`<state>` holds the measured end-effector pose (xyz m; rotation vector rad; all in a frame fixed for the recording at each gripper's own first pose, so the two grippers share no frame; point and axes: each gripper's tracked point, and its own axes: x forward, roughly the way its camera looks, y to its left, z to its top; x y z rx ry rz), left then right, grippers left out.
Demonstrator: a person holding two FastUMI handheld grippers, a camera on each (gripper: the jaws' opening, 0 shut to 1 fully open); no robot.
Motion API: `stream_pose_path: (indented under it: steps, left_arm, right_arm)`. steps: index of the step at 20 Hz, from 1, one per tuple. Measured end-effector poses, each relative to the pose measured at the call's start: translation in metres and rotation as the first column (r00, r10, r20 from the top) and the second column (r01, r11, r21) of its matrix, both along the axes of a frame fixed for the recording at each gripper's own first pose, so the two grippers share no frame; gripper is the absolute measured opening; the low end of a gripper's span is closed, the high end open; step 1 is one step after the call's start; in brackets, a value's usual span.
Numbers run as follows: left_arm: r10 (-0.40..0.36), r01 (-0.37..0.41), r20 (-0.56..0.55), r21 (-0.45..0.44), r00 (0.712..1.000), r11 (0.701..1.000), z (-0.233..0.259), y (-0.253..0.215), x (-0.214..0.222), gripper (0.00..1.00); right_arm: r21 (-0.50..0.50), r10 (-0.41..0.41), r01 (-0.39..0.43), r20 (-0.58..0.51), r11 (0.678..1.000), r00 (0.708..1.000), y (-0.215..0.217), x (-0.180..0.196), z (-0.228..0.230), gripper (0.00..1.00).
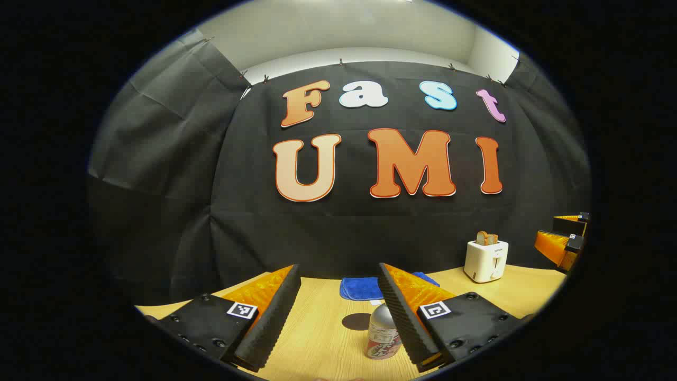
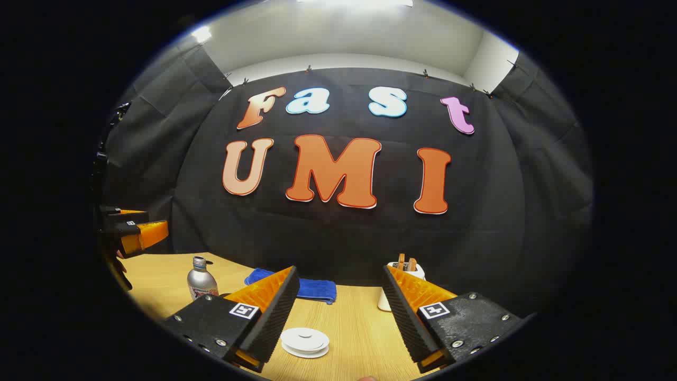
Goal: Open the teacup lid with one hand, grasp the water bottle and pour water into the teacup with the other hand; after pouring, place the water bottle on the coaster and then close the teacup lid.
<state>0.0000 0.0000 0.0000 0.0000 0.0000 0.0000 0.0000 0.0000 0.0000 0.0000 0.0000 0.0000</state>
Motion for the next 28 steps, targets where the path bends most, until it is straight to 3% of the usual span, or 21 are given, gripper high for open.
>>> stream_pose_path:
  steps: [9, 18, 23, 28]
  left_arm:
    - [0.006, -0.007, -0.034, -0.036, 0.999, 0.999, -0.008, 0.004, 0.006, 0.95]
    - [0.019, -0.019, -0.032, -0.014, 0.999, 1.000, -0.012, 0.018, 0.007, 0.96]
    - [-0.001, -0.001, -0.053, -0.026, 0.999, 1.000, -0.019, 0.016, 0.005, 0.96]
    - [0.010, -0.013, -0.081, -0.026, 0.997, 1.000, -0.031, 0.021, 0.002, 0.96]
  right_arm:
    - [-0.002, 0.010, -0.010, -0.015, 1.000, 1.000, 0.003, 0.001, -0.001, 0.94]
    - [-0.017, -0.001, 0.000, -0.049, 1.000, 0.999, 0.002, 0.008, -0.013, 0.95]
    - [0.013, 0.034, -0.032, -0.128, 0.999, 0.991, 0.015, 0.020, -0.048, 0.95]
    - [0.086, 0.110, -0.091, -0.255, 0.992, 0.961, 0.038, 0.032, -0.096, 0.95]
